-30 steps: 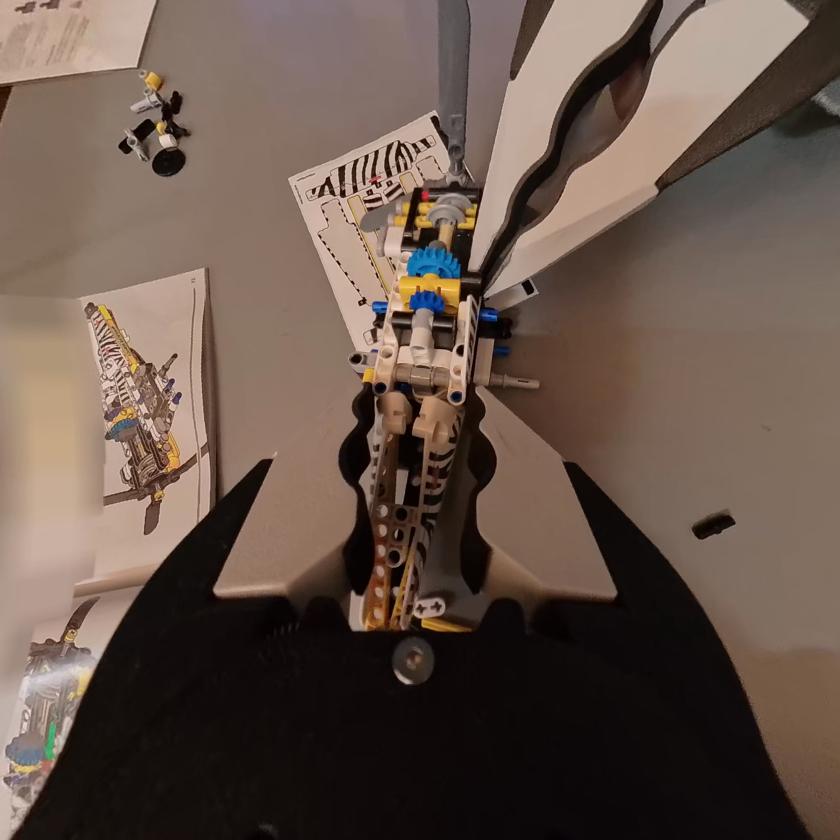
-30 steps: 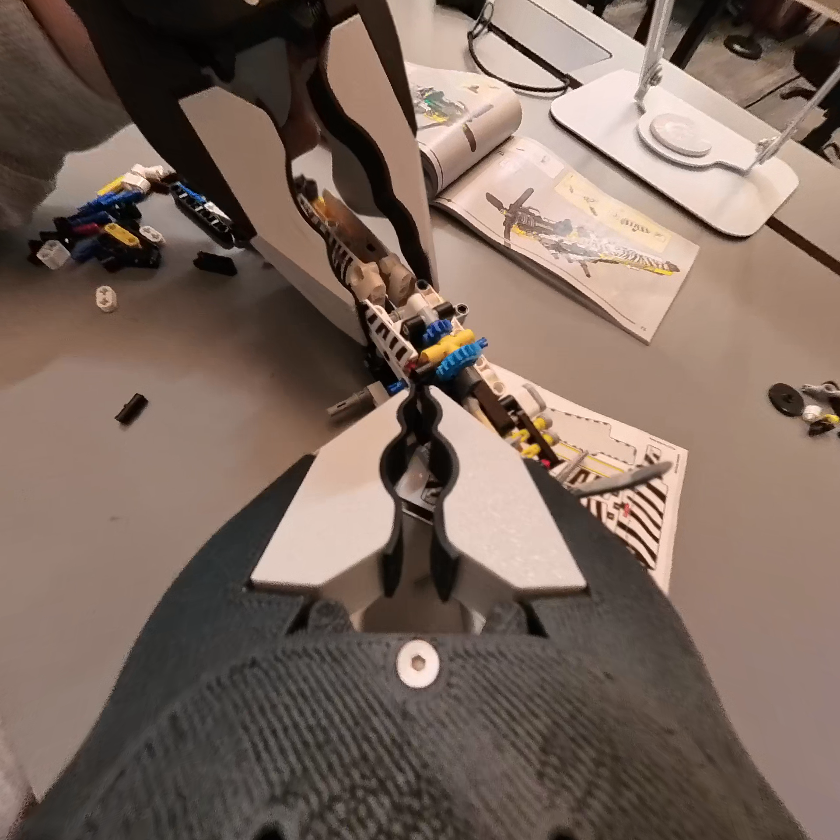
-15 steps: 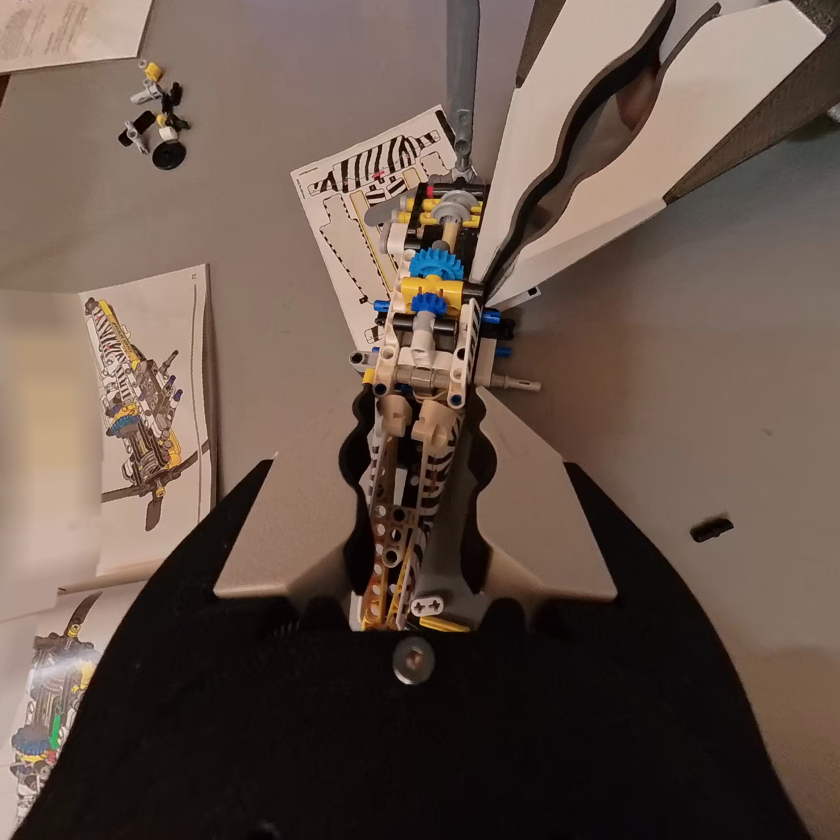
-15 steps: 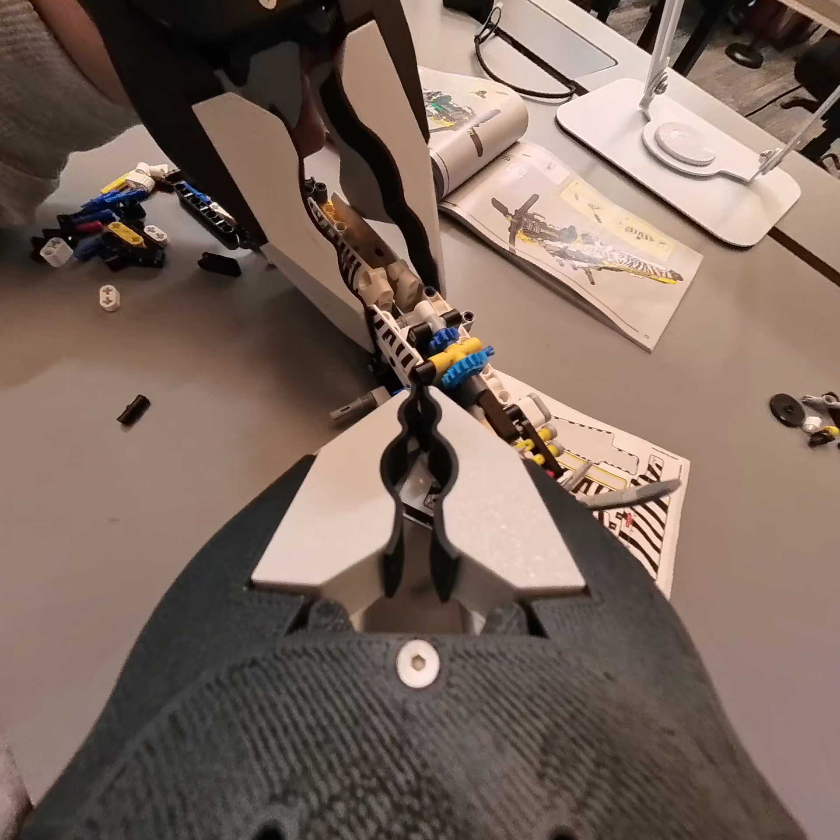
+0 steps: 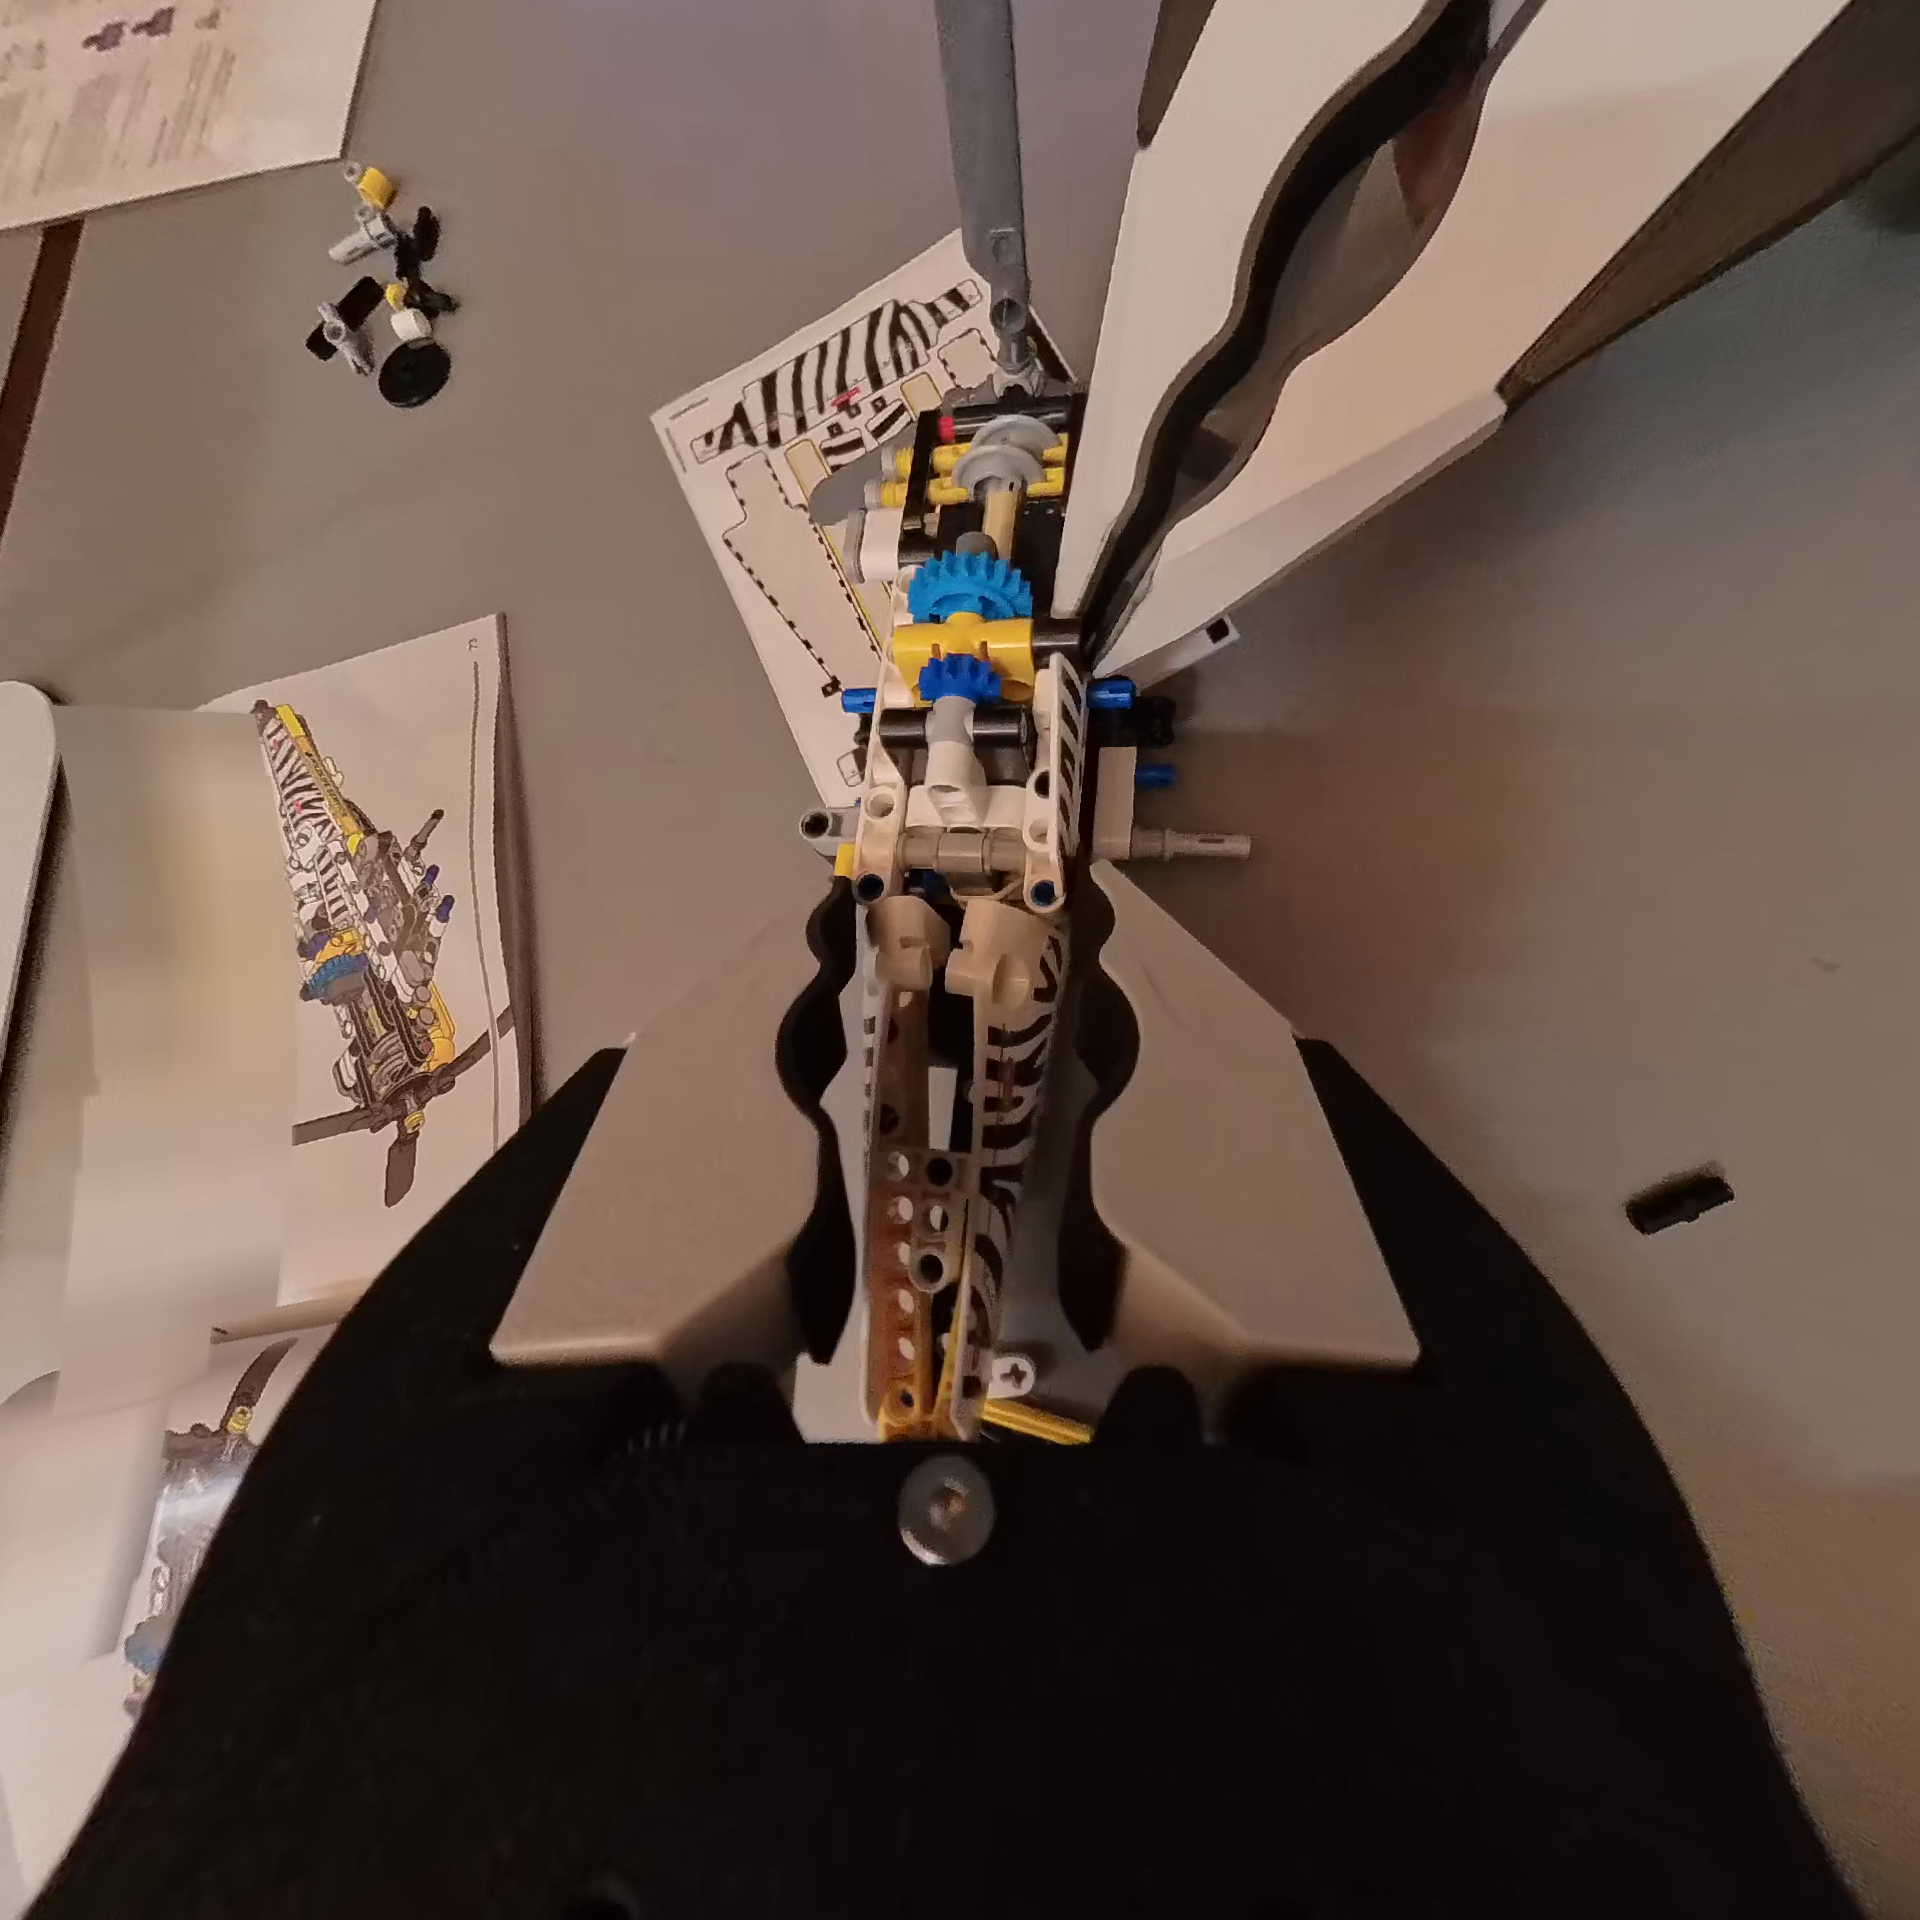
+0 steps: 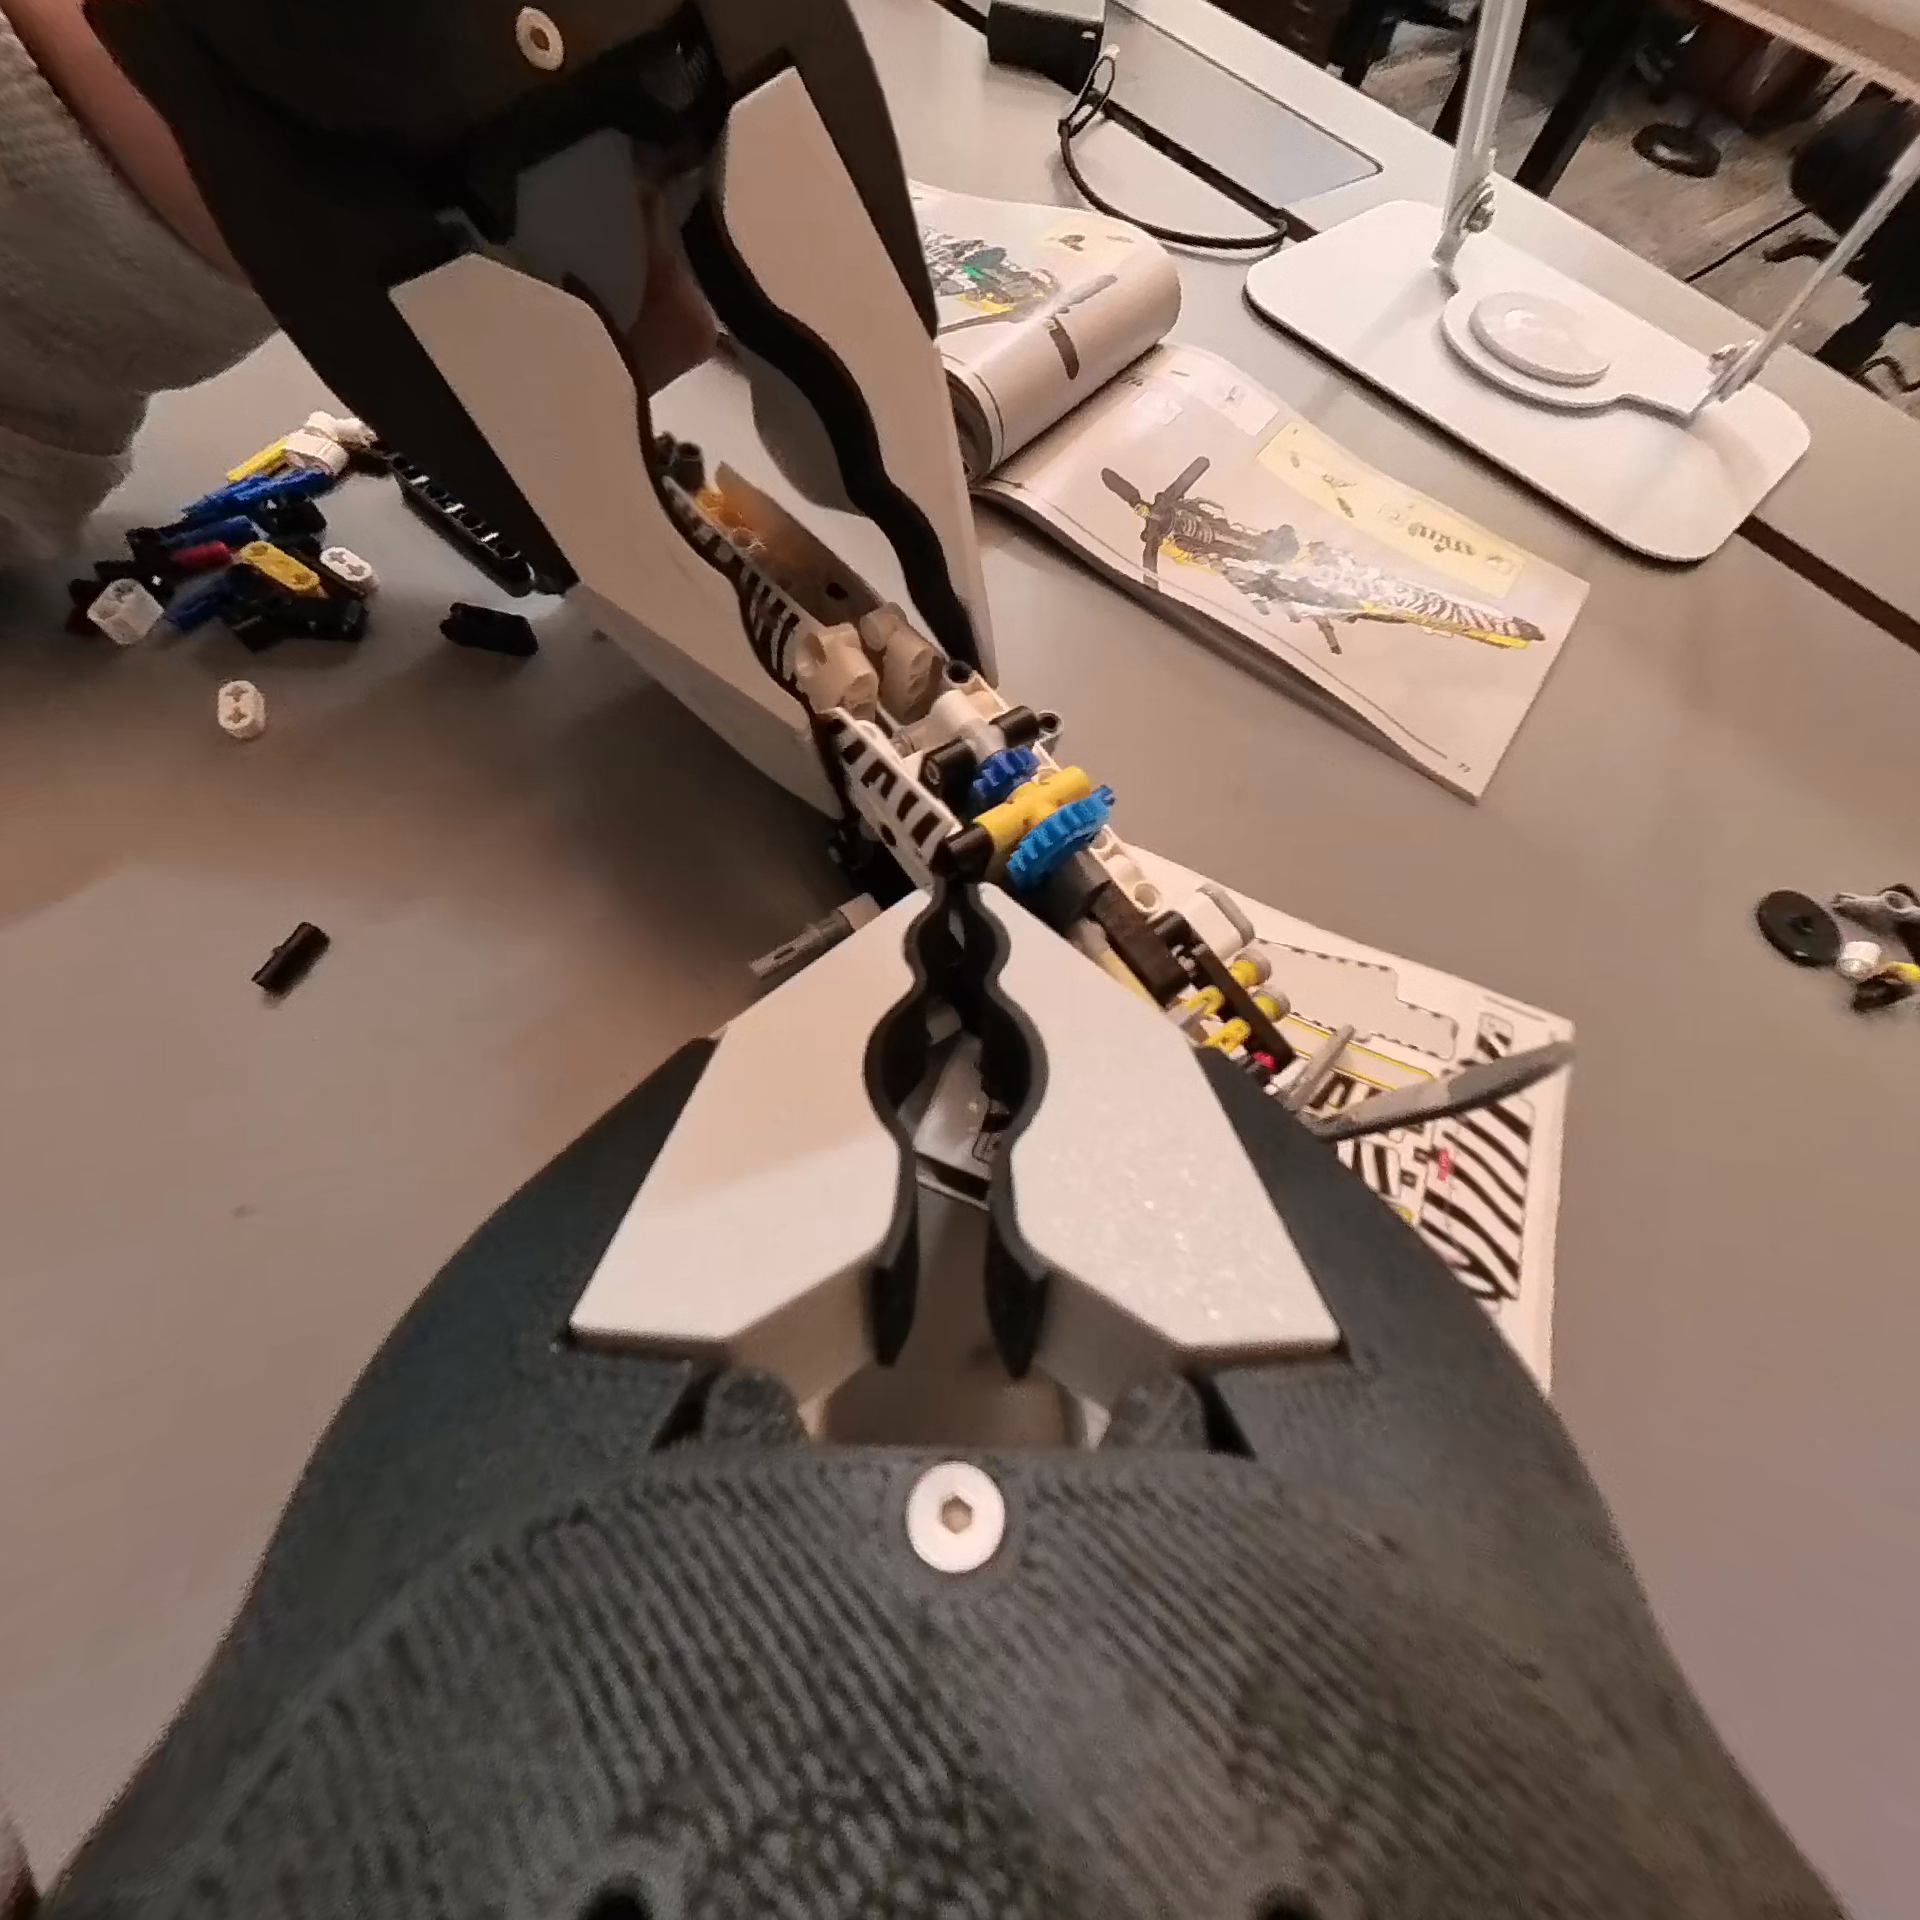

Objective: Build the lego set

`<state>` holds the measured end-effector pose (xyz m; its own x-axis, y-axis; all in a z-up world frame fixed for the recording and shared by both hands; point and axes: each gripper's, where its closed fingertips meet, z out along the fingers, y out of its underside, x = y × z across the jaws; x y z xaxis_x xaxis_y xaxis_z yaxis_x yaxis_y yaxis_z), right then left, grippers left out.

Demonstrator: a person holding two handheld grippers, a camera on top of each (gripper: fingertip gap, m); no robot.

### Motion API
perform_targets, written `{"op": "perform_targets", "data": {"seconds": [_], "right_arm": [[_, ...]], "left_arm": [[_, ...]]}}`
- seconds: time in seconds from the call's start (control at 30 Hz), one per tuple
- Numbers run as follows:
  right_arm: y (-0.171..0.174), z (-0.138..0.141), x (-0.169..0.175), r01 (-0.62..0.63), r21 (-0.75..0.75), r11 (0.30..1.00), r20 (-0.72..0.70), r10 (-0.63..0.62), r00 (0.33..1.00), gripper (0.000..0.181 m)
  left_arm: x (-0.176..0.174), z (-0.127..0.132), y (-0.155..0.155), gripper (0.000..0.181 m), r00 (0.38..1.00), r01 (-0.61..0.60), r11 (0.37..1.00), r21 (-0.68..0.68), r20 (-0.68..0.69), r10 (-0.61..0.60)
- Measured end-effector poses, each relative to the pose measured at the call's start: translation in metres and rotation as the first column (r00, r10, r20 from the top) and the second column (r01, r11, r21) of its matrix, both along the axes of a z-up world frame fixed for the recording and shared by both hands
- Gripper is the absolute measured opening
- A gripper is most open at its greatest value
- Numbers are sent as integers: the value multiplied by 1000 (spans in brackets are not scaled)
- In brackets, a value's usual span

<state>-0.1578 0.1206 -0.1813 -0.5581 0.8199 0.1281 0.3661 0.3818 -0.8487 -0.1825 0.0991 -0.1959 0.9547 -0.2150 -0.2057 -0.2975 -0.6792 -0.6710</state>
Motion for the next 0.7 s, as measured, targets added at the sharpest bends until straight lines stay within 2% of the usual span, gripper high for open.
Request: {"op": "perform_targets", "data": {"seconds": [0.2,0.37,0.5,0.63,0.7], "right_arm": [[4,1,-2,28,37,999,-34,-27,999,6],[11,15,0,39,-16,999,-81,-41,996,12],[12,38,7,33,-172,985,-197,-67,978,17],[10,61,30,-2,-451,893,-313,-156,937,24],[7,77,48,-57,-457,888,-417,-157,895,23]], "left_arm": [[2,3,-3,43,1000,5,1000,16,14,-6],[9,15,-3,53,999,19,996,84,48,-23],[9,15,-4,63,997,12,995,100,68,-19],[8,10,-6,71,996,3,994,107,92,-13],[6,6,-7,72,995,-6,995,103,97,-4]]}}
